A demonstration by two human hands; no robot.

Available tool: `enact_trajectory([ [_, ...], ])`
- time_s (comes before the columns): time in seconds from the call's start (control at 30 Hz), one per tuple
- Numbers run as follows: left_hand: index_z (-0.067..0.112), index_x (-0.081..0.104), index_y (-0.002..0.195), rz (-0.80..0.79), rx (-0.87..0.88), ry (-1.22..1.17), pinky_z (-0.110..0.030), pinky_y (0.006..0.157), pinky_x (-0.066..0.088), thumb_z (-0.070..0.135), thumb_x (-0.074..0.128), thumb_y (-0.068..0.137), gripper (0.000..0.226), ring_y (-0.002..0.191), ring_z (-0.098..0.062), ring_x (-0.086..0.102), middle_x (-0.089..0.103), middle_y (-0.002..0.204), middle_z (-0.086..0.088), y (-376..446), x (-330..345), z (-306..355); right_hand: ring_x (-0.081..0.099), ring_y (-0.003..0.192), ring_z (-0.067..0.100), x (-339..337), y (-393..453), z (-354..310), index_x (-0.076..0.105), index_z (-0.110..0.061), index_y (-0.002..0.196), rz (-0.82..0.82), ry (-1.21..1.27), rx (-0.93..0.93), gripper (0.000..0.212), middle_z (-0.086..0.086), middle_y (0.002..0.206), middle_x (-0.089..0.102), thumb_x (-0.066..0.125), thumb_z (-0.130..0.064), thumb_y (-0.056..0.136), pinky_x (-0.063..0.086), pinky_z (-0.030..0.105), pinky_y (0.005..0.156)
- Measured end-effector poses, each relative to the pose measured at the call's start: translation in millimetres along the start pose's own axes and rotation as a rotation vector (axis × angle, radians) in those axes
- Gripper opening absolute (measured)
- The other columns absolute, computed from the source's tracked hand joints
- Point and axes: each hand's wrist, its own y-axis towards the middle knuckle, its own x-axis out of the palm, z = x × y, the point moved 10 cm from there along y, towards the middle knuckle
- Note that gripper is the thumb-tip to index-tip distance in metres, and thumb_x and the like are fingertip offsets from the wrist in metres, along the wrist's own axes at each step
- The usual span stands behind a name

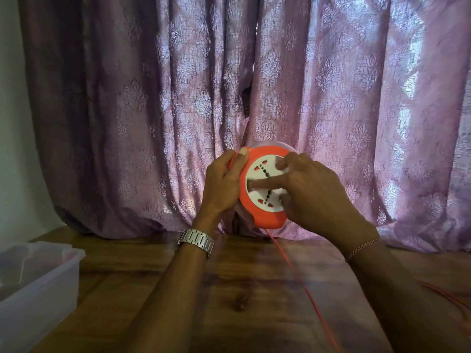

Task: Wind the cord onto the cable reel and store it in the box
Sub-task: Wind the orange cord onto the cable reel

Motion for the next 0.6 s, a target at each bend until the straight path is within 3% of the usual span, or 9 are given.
enact_trajectory([
  [0.1,0.004,0.045,0.071,0.007,0.005,0.013,-0.041,0.063,0.041,0.050,0.055,0.098,0.054,0.064,-0.018,0.046,0.049,0.065,-0.006,0.2,0.4,-0.5,0.059,0.096,0.024,-0.7,-1.5,8.0,0.049,-0.064,0.118,0.004,0.021,0.106,0.058,-0.002,0.103,0.058,0.066,-0.036,0.069,0.045,0.033,0.068],
  [0.17,0.014,0.044,0.067,0.006,-0.002,0.021,-0.038,0.063,0.038,0.049,0.055,0.098,0.048,0.062,-0.018,0.043,0.046,0.062,-0.001,1.3,1.2,-2.5,0.061,0.096,0.025,-2.7,-2.9,13.8,0.049,-0.063,0.119,0.041,0.075,0.179,0.059,-0.004,0.103,0.064,0.068,-0.048,0.065,0.047,0.034,0.070],
  [0.27,0.022,0.045,0.065,0.004,-0.022,0.004,-0.042,0.064,0.039,0.055,0.056,0.096,0.046,0.064,-0.019,0.045,0.048,0.062,0.000,2.3,0.5,-5.5,0.062,0.093,0.026,-2.8,-4.3,24.0,0.055,-0.054,0.120,0.116,0.172,0.288,0.064,-0.005,0.096,0.072,0.069,-0.067,0.060,0.049,0.034,0.073],
  [0.37,0.022,0.051,0.066,0.007,-0.035,-0.015,-0.043,0.065,0.043,0.056,0.056,0.095,0.045,0.066,-0.020,0.051,0.055,0.064,0.001,2.2,-0.9,-6.8,0.063,0.088,0.029,-1.2,-3.6,25.5,0.062,-0.041,0.119,0.162,0.219,0.303,0.069,0.002,0.092,0.074,0.068,-0.074,0.059,0.052,0.035,0.071],
  [0.53,0.019,0.052,0.067,0.010,-0.056,-0.023,-0.051,0.067,0.048,0.064,0.055,0.089,0.050,0.069,-0.022,0.055,0.057,0.067,-0.010,1.1,-0.8,-7.7,0.063,0.088,0.027,-9.9,-4.9,22.1,0.058,-0.046,0.120,0.158,0.066,0.279,0.068,0.000,0.093,0.073,0.060,-0.081,0.062,0.037,0.029,0.062],
  [0.6,0.010,0.052,0.071,0.007,-0.053,-0.038,-0.053,0.067,0.049,0.065,0.054,0.087,0.058,0.069,-0.023,0.055,0.058,0.069,-0.018,0.3,0.4,-7.1,0.066,0.080,0.027,-17.2,-5.7,23.3,0.064,-0.046,0.112,0.185,-0.016,0.303,0.066,0.000,0.087,0.073,0.060,-0.083,0.058,0.034,0.027,0.059],
])
